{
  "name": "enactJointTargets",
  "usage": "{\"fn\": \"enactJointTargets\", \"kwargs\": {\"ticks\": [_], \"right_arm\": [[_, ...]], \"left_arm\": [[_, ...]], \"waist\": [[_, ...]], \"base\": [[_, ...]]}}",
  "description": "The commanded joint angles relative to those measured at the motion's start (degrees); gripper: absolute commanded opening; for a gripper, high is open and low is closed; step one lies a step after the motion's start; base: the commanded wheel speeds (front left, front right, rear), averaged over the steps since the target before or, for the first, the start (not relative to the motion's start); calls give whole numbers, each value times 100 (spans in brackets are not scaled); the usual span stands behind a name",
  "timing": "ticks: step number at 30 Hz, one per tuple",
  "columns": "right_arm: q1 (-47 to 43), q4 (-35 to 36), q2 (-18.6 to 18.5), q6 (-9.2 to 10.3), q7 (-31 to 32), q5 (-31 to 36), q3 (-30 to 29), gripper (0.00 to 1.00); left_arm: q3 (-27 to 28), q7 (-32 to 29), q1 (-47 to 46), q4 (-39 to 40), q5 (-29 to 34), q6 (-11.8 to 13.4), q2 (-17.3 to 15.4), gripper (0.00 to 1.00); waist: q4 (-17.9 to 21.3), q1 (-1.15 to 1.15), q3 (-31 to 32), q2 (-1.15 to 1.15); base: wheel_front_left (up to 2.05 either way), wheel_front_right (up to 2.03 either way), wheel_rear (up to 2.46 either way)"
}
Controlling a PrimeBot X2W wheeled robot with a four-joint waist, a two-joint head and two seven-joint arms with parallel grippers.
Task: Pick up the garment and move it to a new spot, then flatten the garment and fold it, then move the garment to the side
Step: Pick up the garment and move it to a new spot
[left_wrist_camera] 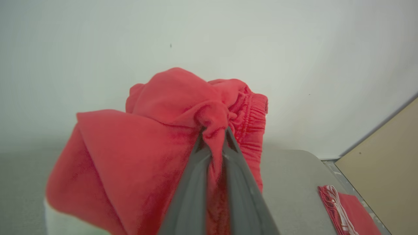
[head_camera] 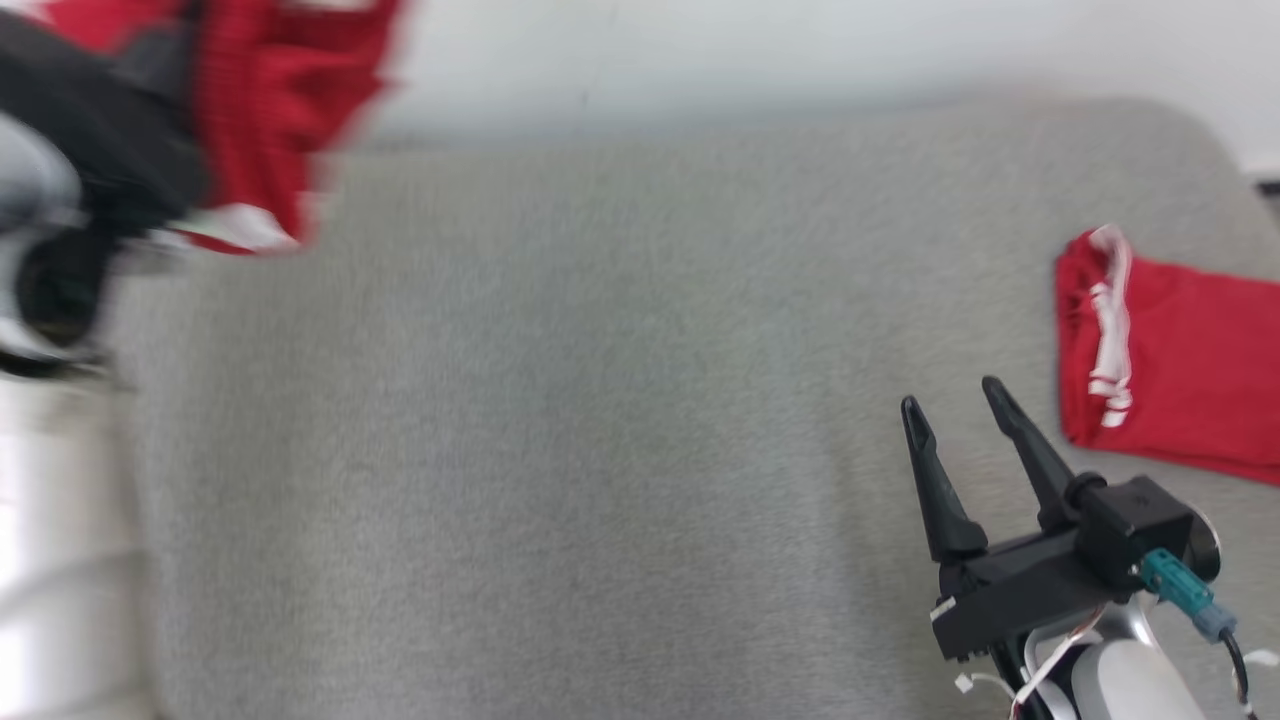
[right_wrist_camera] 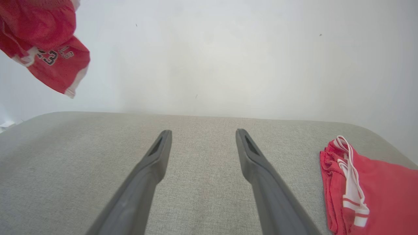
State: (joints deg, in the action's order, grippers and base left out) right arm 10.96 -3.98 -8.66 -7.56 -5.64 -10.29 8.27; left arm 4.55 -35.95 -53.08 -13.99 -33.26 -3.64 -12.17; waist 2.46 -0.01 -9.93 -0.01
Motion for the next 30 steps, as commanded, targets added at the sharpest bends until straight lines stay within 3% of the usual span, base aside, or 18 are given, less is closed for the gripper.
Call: {"fn": "enactJointTargets", "kwargs": {"ticks": [1, 3, 8, 14, 22, 23, 24, 30], "right_arm": [[-119, 14, 37, 16, -10, -24, -21, 100], [-195, 47, 73, 16, 12, -22, -66, 100], [-304, 142, 85, 16, 97, -21, -33, 100], [-247, 310, 50, 16, 146, 16, -138, 100], [-288, 373, 86, 16, 131, 23, -320, 100], [-312, 378, 79, 16, 135, 26, -345, 100], [-341, 379, 68, 16, 138, 36, -382, 100], [-491, 417, 18, 16, 227, 109, -595, 100]], "left_arm": [[-75, -62, 187, 78, -104, -41, 134, 0], [-199, -132, 339, 265, -299, -37, 464, 0], [-544, -99, 1012, 522, -609, -17, 811, 0], [-958, 408, 1824, 271, -819, 90, 909, 0], [-1345, 1508, 2453, -936, -378, 221, 919, 0], [-1401, 1662, 2477, -1070, -262, 228, 914, 25], [-1470, 1795, 2509, -1203, -192, 218, 916, 100], [-1691, 2763, 2651, -1477, 69, 92, 920, 100]], "waist": [[308, 1, 504, 1], [417, 1, 553, 1], [806, 1, 490, 1], [1260, 1, 246, 1], [1600, 1, 105, 1], [1608, 1, 114, 1], [1600, 1, 135, 1], [1404, 1, 458, 1]], "base": [[0, 0, 0], [0, 0, 0], [0, 0, 0], [0, 0, 0], [0, 0, 0], [0, 0, 0], [0, 0, 0], [0, 0, 0]]}}
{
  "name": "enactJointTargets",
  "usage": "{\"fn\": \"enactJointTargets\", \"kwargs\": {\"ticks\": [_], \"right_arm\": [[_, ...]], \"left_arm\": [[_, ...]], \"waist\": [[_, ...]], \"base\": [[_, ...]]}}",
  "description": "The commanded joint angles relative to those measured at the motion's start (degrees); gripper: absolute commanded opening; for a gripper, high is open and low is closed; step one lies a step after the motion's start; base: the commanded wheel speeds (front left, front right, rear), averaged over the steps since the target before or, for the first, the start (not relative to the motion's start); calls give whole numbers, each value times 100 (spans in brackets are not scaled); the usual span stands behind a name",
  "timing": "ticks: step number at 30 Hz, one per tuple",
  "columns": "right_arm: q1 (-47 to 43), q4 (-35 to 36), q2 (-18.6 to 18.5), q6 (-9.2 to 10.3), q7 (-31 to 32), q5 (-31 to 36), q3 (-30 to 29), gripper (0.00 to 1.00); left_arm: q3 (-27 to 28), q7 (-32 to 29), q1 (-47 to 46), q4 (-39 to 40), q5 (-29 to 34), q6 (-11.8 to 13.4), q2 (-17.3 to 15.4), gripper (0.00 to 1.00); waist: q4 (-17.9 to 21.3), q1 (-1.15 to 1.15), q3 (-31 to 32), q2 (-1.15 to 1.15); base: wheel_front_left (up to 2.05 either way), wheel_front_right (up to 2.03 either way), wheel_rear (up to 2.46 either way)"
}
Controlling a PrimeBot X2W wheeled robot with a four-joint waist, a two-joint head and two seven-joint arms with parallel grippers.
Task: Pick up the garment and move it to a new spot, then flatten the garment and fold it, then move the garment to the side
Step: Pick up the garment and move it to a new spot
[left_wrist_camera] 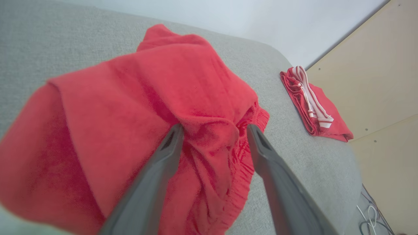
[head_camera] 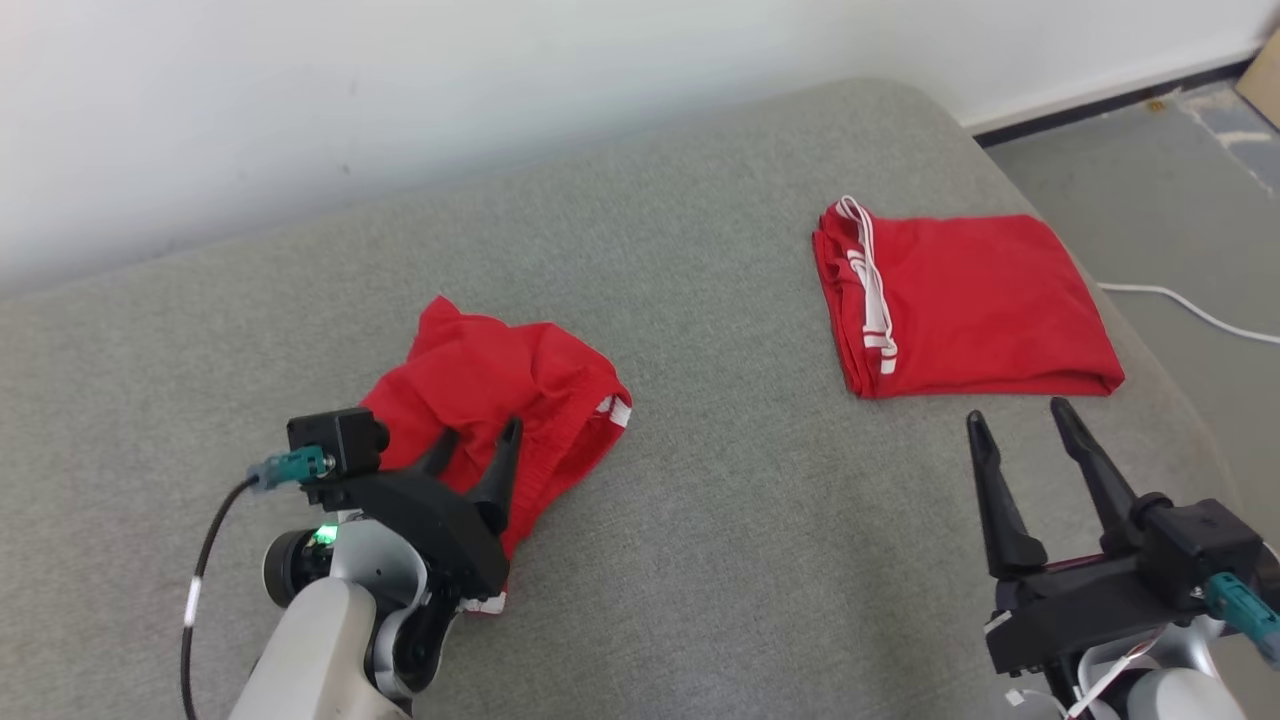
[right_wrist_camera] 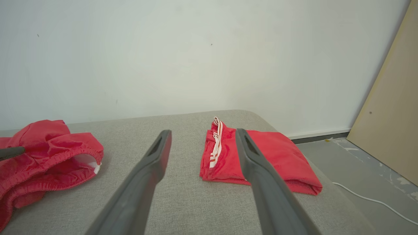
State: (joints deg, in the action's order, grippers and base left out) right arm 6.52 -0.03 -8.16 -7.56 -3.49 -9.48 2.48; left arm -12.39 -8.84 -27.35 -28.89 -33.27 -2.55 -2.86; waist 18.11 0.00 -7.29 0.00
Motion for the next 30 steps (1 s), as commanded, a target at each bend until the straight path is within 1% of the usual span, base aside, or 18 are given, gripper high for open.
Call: {"fn": "enactJointTargets", "kwargs": {"ticks": [1, 3, 5, 8, 9, 13, 17, 22, 30], "right_arm": [[-68, 24, -57, 16, 22, 38, -49, 100], [-110, 32, -101, 16, 41, 48, -106, 100], [-128, 42, -137, 16, 92, 42, -164, 100], [-210, 24, -177, 16, 132, 47, -266, 100], [-239, 4, -198, 16, 135, 49, -308, 100], [-342, -158, -356, 16, 111, -52, -379, 100], [-437, -364, -434, 16, 22, -134, -496, 100], [-538, -581, -386, 16, -49, -163, -644, 100], [-567, -885, -385, 16, -75, -218, -601, 100]], "left_arm": [[-24, 247, 134, 51, 124, -60, -14, 100], [22, 623, 267, 152, 117, -98, -41, 100], [56, 984, 391, 317, 217, -136, -144, 100], [54, 1514, 649, 579, 511, -46, -379, 100], [75, 1638, 742, 647, 543, -33, -397, 100], [154, 2026, 1061, 901, 749, 59, -636, 100], [247, 2271, 1484, 1086, 858, 136, -748, 100], [450, 2391, 2041, 1343, 980, 205, -811, 100], [797, 2404, 2830, 1798, 1250, 215, -842, 100]], "waist": [[-210, 0, 276, 0], [-321, 0, 446, 0], [-446, 0, 577, 0], [-665, 0, 739, 0], [-742, 0, 789, 0], [-1051, 0, 959, 0], [-1321, 0, 1103, 0], [-1559, 0, 1237, 0], [-1662, 0, 1318, 0]], "base": [[0, 0, 0], [0, 0, 0], [0, 0, 0], [0, 0, 0], [0, 0, 0], [0, 0, 0], [0, 0, 0], [0, 0, 0], [0, 0, 0]]}}
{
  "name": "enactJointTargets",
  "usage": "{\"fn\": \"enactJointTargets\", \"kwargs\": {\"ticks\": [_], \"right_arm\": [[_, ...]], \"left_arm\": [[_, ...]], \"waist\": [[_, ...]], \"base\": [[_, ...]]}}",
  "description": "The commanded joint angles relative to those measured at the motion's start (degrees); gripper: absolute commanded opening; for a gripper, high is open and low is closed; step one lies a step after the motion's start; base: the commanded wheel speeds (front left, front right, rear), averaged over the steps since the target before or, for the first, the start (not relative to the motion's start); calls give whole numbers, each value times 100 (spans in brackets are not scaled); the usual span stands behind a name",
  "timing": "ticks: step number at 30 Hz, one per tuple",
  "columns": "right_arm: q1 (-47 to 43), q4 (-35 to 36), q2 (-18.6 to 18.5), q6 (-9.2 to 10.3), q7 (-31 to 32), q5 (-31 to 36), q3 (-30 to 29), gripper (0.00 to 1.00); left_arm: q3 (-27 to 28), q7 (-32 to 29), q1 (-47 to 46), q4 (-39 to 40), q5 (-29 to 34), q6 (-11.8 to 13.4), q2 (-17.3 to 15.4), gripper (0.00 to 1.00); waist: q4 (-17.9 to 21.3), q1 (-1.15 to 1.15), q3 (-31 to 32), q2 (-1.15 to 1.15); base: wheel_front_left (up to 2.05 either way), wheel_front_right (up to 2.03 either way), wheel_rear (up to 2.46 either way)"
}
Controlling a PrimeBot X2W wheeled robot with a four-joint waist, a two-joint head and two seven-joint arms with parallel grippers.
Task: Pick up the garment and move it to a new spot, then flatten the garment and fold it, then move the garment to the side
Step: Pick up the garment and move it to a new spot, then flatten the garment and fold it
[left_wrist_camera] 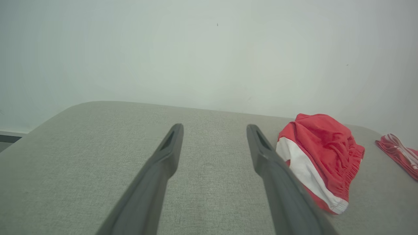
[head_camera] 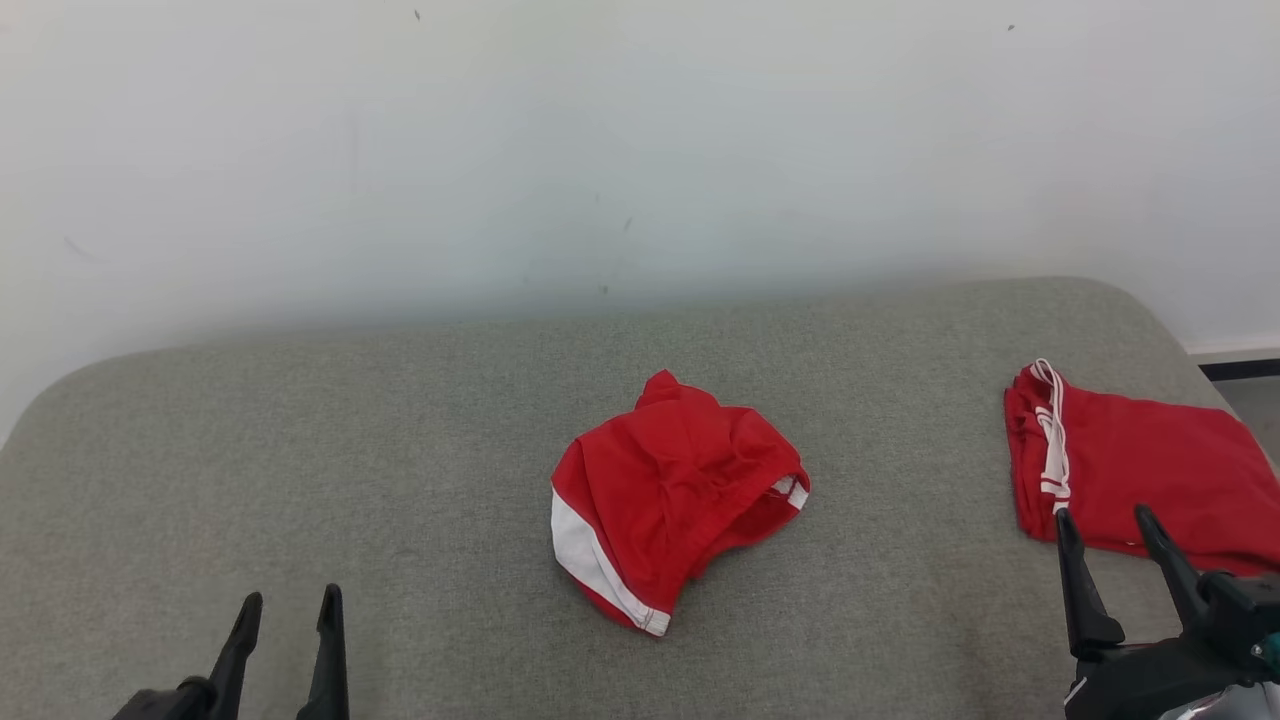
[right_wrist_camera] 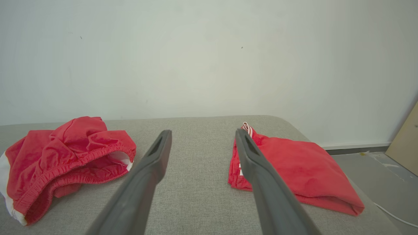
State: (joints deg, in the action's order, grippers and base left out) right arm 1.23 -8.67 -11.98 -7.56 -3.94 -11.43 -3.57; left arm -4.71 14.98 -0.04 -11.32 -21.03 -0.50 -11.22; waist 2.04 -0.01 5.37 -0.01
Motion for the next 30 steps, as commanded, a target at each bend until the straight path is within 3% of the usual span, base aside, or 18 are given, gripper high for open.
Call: {"fn": "enactJointTargets", "kwargs": {"ticks": [1, 13, 30], "right_arm": [[-51, -55, 2, 16, -35, -29, 5, 100], [-88, -238, 31, 16, -94, -70, 56, 100], [-51, -286, 86, 16, -87, -17, 94, 100]], "left_arm": [[84, 23, 171, 96, 65, 15, 2, 100], [305, 25, 561, 215, 284, -79, 171, 100], [297, 20, 415, 14, 409, -187, 272, 100]], "waist": [[-62, 1, 56, 1], [-90, 1, 69, 1], [-98, 1, 17, 1]], "base": [[0, 0, 0], [0, 0, 0], [0, 0, 0]]}}
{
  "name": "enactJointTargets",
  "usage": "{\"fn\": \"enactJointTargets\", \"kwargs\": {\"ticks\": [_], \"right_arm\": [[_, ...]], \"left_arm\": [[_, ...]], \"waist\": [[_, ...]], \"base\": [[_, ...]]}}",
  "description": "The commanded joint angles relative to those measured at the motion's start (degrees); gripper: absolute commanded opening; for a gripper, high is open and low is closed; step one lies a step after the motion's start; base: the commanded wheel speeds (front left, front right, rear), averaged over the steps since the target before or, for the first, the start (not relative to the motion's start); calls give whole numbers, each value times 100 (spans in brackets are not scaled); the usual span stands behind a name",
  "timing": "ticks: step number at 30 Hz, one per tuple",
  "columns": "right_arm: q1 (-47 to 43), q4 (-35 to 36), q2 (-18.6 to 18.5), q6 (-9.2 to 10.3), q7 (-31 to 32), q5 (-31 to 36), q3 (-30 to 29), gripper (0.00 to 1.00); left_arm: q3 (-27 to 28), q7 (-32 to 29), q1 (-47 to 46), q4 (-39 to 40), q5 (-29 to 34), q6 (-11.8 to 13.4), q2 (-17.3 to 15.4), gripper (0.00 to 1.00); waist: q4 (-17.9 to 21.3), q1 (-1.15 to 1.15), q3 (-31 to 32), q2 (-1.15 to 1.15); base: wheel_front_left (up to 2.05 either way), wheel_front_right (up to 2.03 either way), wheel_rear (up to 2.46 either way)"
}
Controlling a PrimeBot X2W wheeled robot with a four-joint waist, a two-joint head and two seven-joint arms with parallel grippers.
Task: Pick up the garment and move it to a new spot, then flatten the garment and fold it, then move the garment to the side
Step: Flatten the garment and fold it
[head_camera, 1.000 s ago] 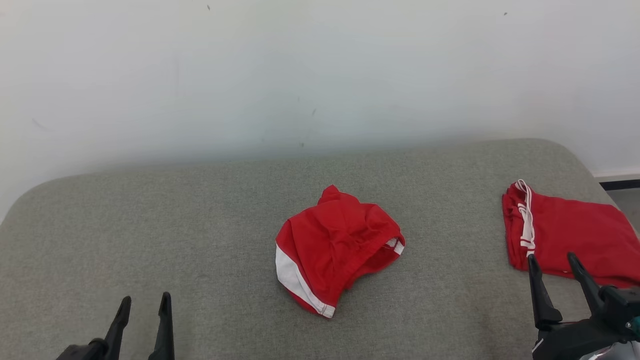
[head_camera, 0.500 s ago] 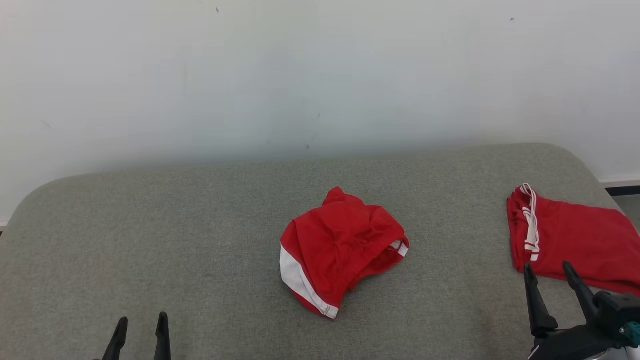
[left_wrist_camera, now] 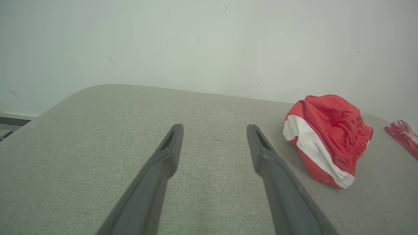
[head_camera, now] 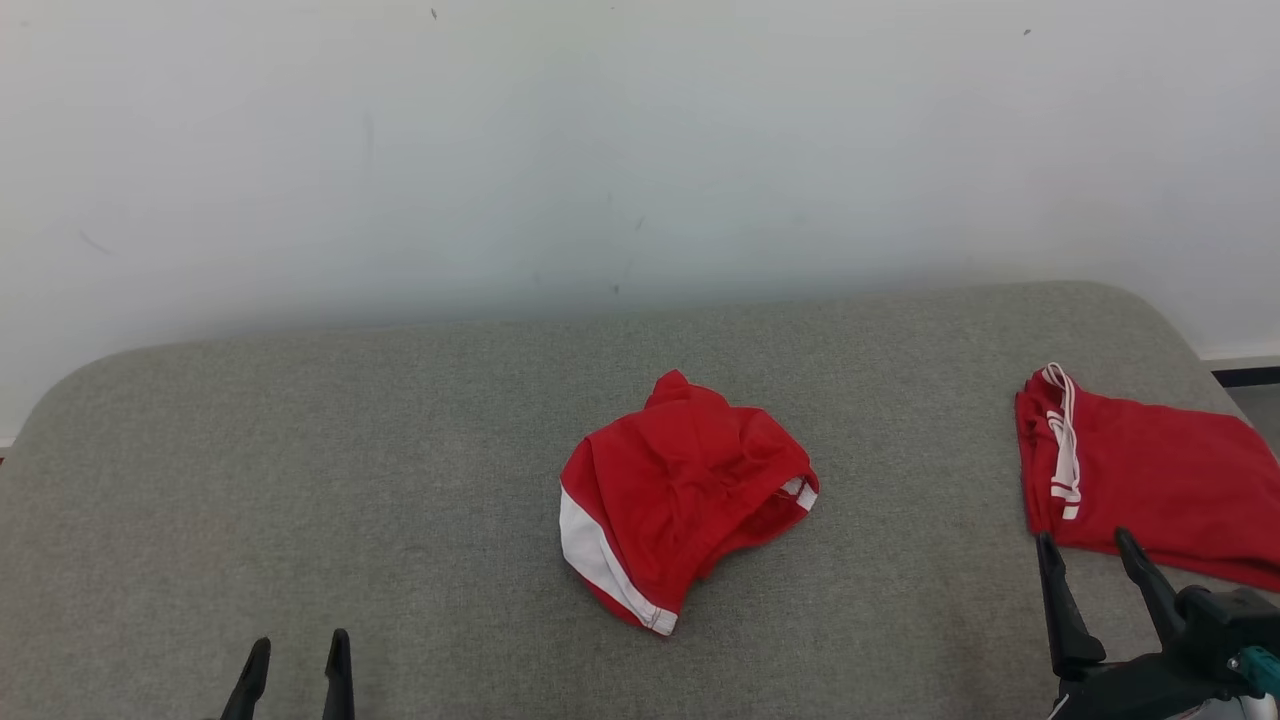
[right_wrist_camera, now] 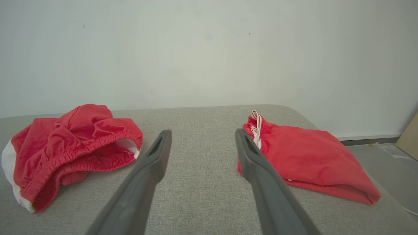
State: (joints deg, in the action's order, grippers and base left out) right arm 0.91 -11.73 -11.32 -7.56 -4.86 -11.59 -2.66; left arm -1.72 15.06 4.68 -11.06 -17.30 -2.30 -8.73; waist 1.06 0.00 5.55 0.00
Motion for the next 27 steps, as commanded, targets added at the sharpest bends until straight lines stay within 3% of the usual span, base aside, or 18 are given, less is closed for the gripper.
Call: {"fn": "enactJointTargets", "kwargs": {"ticks": [1, 12, 19, 22, 27], "right_arm": [[-23, 25, 24, 16, 9, 6, 3, 100], [-49, 33, 25, 16, 2, -34, 18, 100], [1, 76, 77, 16, 0, -11, 87, 100], [97, 103, 105, 16, 16, 8, 175, 100], [177, 110, 65, 16, 4, -17, 231, 100]], "left_arm": [[-6, 12, -57, -16, 44, -3, 32, 100], [-79, 12, -87, -115, 68, -73, 98, 100], [-598, -151, -397, -376, 111, -272, 210, 100], [-1085, -199, -772, -871, 74, -428, 334, 100], [-1686, -296, -1270, -1472, -30, -475, 484, 100]], "waist": [[-1, 0, -2, 0], [-7, 0, -50, 0], [103, 0, -148, 0], [321, 0, -257, 0], [692, 0, -432, 0]], "base": [[0, 0, 0], [0, 0, 0], [0, 0, 0], [0, 0, 0], [0, 0, 0]]}}
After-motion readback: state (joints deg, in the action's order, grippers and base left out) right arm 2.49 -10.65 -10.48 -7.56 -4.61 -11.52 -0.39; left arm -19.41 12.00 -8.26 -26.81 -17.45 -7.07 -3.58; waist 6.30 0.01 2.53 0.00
